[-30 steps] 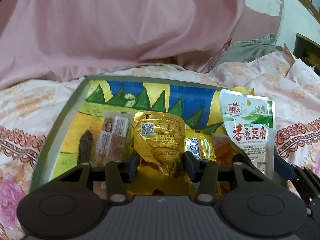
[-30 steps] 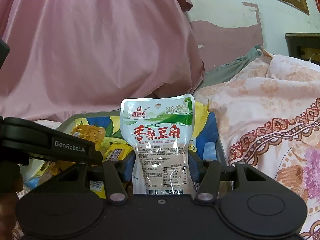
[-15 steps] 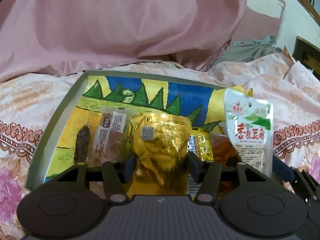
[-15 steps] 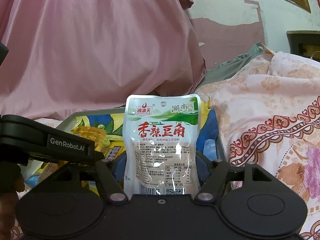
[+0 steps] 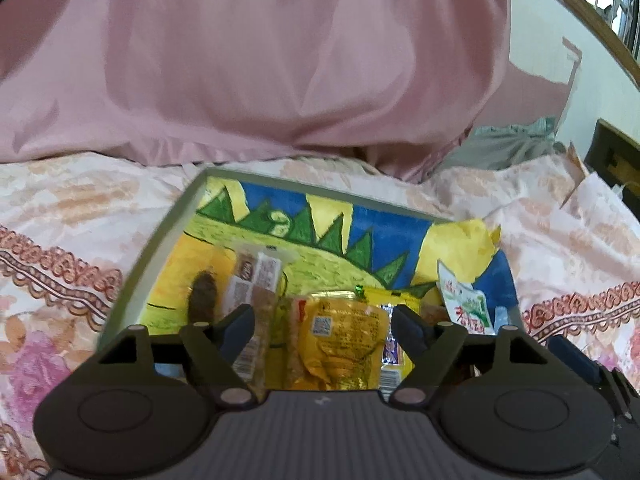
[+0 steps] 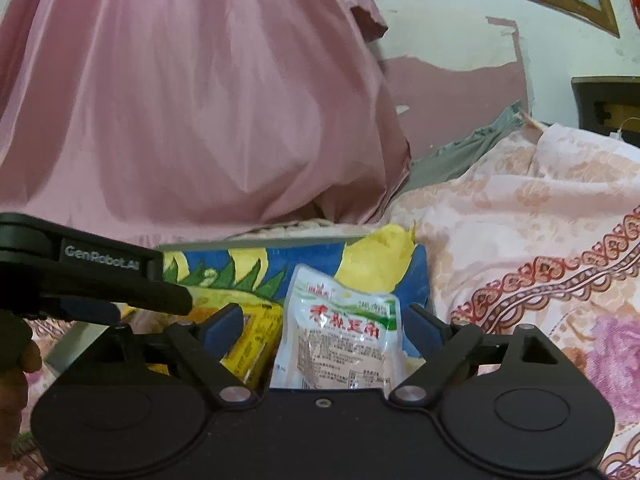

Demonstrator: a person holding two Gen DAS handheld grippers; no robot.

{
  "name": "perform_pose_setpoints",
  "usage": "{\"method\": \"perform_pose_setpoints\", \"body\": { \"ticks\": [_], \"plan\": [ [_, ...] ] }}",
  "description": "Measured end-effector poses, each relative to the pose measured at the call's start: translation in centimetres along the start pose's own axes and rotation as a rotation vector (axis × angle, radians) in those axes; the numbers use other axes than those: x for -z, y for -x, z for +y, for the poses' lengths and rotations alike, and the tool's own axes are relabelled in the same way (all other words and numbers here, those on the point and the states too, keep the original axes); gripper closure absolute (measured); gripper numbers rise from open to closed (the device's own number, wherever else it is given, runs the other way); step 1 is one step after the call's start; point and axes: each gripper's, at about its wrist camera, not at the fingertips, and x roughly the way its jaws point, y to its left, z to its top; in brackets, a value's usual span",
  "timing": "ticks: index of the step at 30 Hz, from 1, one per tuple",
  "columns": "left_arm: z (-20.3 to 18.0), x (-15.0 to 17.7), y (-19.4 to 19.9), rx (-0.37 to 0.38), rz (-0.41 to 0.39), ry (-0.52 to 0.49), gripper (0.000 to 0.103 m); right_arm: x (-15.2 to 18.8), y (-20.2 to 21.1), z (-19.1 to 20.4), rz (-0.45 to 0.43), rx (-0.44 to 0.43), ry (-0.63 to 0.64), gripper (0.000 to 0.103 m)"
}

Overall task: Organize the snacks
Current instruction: 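Lower the yellow bag and tofu pack into the tray and open both tools, then lift both tools up away from the tray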

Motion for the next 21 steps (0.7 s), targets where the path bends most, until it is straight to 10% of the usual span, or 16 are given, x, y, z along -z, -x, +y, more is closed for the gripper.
{"method": "perform_pose_setpoints", "body": {
  "ticks": [21],
  "plan": [
    [3.8, 1.1, 15.5, 0.017, -0.207, 0.071, 0.001, -5.9, 14.2, 2.2, -0.232, -0.033, -0.016, 0.001]
  ]
}}
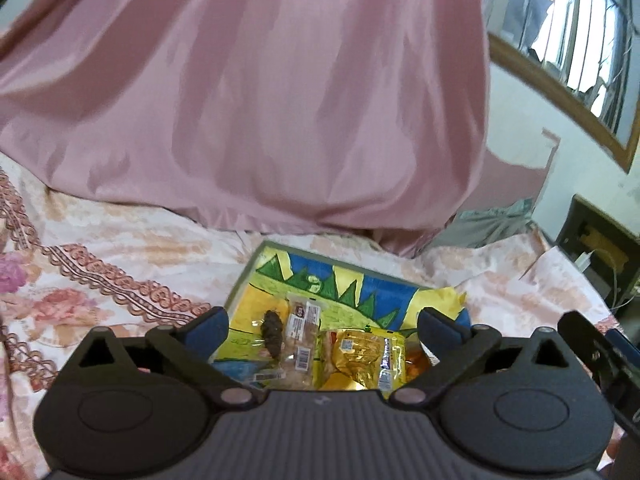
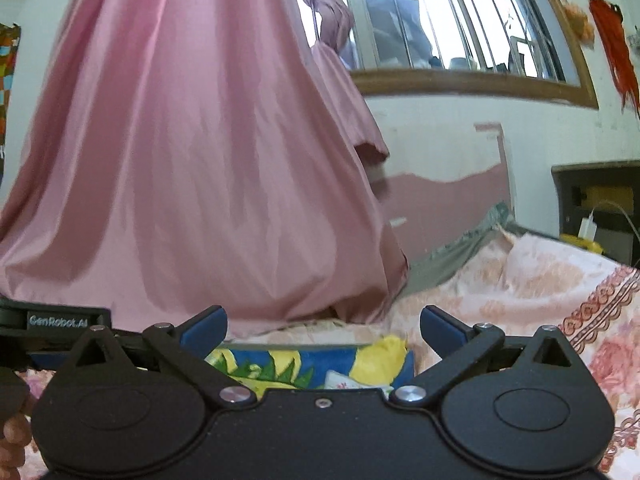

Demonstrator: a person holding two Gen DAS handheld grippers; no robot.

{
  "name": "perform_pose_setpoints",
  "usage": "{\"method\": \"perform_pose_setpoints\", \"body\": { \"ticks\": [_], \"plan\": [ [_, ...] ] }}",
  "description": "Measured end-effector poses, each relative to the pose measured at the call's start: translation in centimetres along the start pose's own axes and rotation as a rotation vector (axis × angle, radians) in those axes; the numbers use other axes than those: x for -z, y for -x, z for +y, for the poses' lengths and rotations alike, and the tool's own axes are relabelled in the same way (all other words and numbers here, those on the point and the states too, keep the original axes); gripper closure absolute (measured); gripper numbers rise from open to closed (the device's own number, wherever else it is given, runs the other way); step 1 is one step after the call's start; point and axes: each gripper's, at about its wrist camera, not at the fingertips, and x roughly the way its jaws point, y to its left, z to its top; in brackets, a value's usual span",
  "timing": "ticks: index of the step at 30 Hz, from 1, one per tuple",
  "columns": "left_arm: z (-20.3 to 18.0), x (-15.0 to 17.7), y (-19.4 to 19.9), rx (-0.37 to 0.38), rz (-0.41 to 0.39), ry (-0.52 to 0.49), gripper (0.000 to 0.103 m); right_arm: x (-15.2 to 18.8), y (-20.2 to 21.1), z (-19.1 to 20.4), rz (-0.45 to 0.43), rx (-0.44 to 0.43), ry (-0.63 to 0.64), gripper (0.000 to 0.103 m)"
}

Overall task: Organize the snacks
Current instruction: 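Lift both tools up away from the tray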

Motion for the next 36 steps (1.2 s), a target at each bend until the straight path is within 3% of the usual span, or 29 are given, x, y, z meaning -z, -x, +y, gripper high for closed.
{"method": "perform_pose_setpoints", "body": {
  "ticks": [8, 15, 27, 36],
  "plan": [
    [1.8, 1.7, 6.6, -0.002, -0.081, -0.048, 0.001, -0.4, 5.1, 3.2, -0.024, -0.053, 0.029, 0.001],
    [4.1, 4.2, 11.3, -0.051, -0.134, -0.075, 0.001, 1.5, 9.2, 4.9, 0.014, -0.073, 0.015, 0.001],
    [7.1, 8.1, 13.4, -0.089, -0.069, -0.117, 0.001, 6.5, 13.4, 7.8, 0.154, -0.085, 0.034, 0.001],
    [8.9, 10.7, 12.5, -0.119, -0.015, -0.155, 0.001, 9.3, 12.1, 9.5, 0.303, -0.076, 0.053, 0.001]
  ]
}}
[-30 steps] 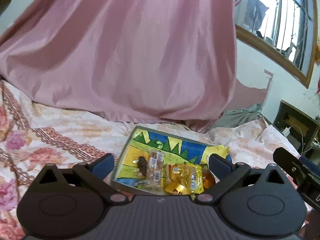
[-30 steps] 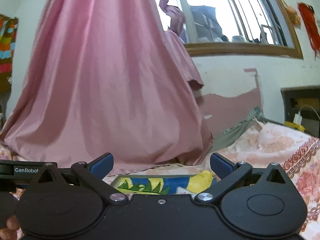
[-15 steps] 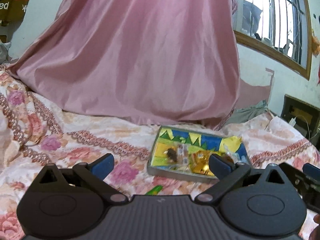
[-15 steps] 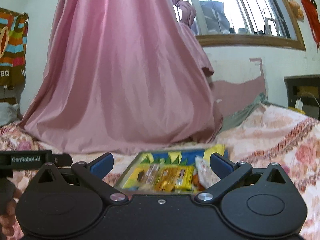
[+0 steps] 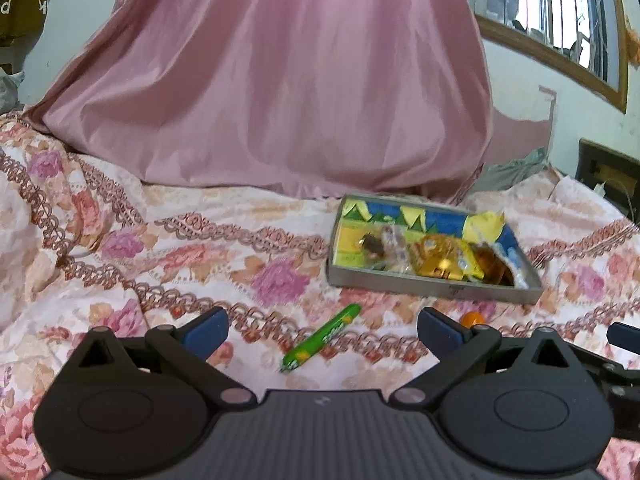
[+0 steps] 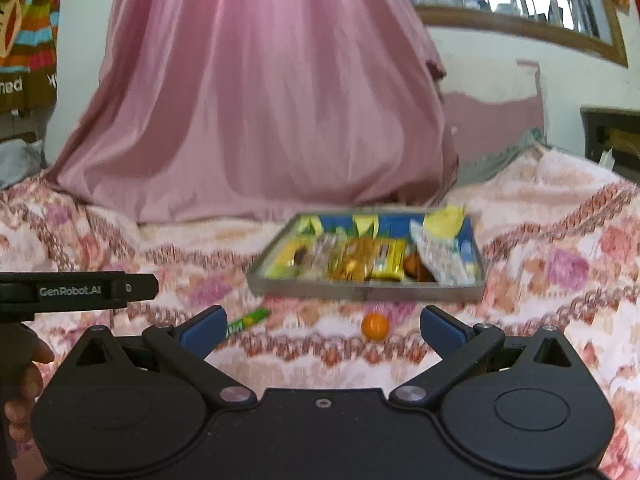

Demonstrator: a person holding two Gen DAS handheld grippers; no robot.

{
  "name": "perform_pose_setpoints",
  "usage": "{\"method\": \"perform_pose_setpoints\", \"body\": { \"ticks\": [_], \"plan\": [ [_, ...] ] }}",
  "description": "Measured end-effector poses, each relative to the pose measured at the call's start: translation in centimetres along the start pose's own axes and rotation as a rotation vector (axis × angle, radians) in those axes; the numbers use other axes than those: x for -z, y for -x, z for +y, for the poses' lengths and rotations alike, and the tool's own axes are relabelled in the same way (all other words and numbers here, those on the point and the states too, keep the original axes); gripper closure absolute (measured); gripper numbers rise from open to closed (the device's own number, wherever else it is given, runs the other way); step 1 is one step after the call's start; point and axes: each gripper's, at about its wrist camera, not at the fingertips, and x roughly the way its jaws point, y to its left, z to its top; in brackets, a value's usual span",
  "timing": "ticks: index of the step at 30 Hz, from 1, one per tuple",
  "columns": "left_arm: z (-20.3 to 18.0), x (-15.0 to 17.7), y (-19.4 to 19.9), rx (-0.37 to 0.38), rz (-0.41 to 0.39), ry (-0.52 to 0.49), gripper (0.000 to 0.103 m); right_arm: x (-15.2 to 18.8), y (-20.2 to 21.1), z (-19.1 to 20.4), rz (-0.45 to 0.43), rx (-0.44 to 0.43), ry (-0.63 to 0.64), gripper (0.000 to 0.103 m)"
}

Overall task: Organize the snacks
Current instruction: 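Lift both tools up away from the tray, then lower the left tool to the green stick snack while the right tool approaches the orange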

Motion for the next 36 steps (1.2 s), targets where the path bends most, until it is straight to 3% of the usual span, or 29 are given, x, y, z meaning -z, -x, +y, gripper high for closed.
{"method": "perform_pose_setpoints", "body": {
  "ticks": [14, 36],
  "plan": [
    [1.3, 3.8, -2.8, -0.017, 0.108, -0.086, 0.001, 2.6, -3.4, 2.0, 0.186, -0.020, 0.031, 0.001],
    [3.7, 5.3, -6.9, -0.052, 0.200, -0.093, 0.001, 4.3, -6.9, 1.9, 0.291, 0.066, 0.049, 0.001]
  ]
}}
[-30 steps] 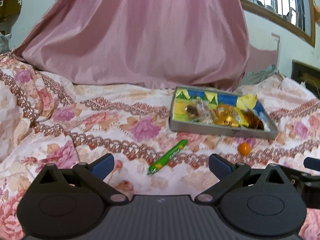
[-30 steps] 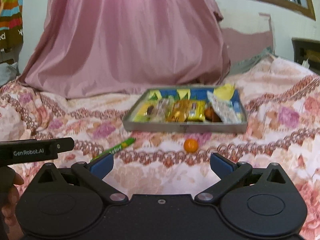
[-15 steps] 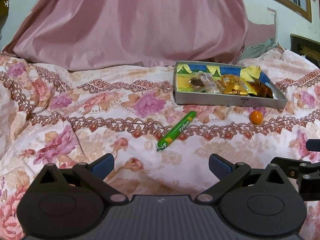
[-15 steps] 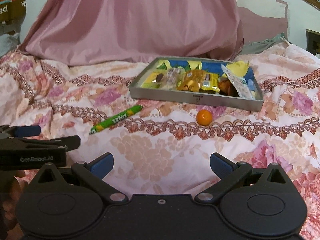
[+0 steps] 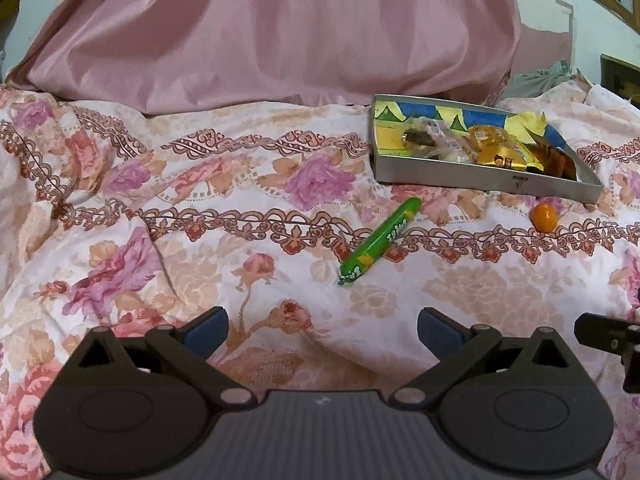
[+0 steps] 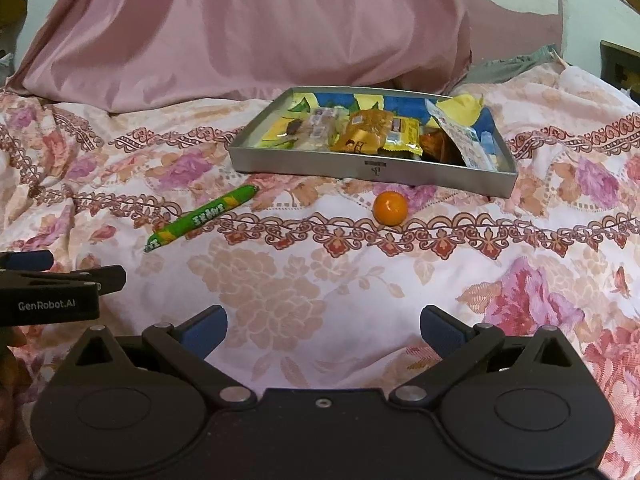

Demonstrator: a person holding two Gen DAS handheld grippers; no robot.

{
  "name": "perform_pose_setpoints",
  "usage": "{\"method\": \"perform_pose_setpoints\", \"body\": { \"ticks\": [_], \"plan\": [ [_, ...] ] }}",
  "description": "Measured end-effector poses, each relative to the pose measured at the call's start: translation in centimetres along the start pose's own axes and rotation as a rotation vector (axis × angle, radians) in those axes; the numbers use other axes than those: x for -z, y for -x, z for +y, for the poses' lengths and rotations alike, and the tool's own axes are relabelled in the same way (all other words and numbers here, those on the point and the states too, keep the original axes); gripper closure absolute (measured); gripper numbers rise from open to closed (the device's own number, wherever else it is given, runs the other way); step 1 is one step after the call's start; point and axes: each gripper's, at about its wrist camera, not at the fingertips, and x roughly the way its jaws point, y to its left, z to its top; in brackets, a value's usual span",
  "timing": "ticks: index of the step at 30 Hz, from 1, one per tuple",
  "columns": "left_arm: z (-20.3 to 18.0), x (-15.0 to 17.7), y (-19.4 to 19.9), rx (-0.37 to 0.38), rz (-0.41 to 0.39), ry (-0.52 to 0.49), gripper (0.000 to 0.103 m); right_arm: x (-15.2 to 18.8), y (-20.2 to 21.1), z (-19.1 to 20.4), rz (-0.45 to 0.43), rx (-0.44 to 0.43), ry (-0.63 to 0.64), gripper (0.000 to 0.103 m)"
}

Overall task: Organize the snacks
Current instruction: 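Lower the left tool to the green stick snack while the right tool approaches the orange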

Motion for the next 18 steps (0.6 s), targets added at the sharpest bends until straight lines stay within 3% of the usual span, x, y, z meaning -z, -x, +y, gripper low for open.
{"method": "perform_pose_setpoints", "body": {
  "ticks": [18],
  "plan": [
    [-1.2, -2.3, -2.9, 0.001, -0.013, -0.101, 0.001, -0.4, -2.7, -0.3, -0.009, 0.036, 0.017, 0.001]
  ]
}}
